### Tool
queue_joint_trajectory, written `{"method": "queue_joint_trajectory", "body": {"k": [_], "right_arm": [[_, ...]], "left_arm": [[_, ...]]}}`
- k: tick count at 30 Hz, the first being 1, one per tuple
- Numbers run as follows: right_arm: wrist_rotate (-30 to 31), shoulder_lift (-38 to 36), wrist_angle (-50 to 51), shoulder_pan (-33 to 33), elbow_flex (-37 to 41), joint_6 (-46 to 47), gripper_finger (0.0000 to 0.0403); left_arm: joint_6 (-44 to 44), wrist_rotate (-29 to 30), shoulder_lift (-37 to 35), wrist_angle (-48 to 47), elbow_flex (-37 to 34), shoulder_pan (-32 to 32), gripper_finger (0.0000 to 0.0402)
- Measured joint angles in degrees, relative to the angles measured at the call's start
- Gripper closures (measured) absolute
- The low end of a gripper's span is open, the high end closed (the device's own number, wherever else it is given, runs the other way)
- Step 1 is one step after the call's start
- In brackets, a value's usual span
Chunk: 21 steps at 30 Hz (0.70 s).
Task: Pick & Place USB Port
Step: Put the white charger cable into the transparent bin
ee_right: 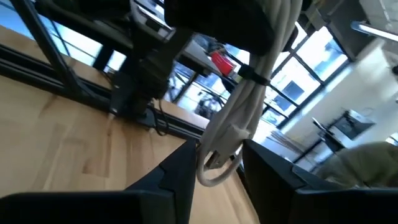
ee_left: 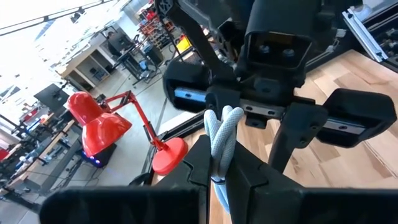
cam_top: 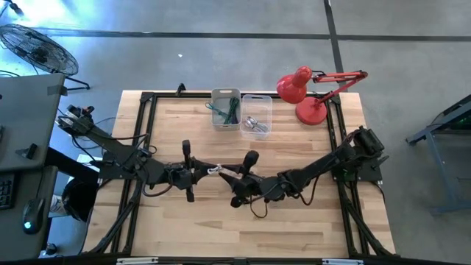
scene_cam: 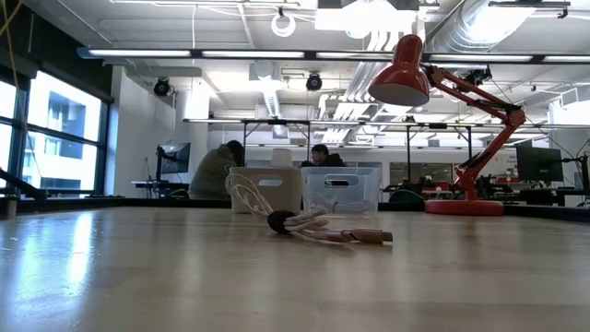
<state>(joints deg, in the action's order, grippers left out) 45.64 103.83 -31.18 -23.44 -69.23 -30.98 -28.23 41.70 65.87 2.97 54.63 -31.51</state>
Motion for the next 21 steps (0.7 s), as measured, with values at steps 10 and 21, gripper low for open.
{"method": "queue_joint_trajectory", "body": {"k": [10,21], "right_arm": [[-8.47,0.0,-2.88,1.46,0.02,-1.03,0.0279],[-13.98,0.07,-3.28,1.52,-1.49,-3.29,0.0279]], "left_arm": [[0.13,-0.39,-0.02,-0.25,0.09,-0.04,0.0386],[0.17,-0.63,-0.13,-0.13,0.2,-0.12,0.0386]]}}
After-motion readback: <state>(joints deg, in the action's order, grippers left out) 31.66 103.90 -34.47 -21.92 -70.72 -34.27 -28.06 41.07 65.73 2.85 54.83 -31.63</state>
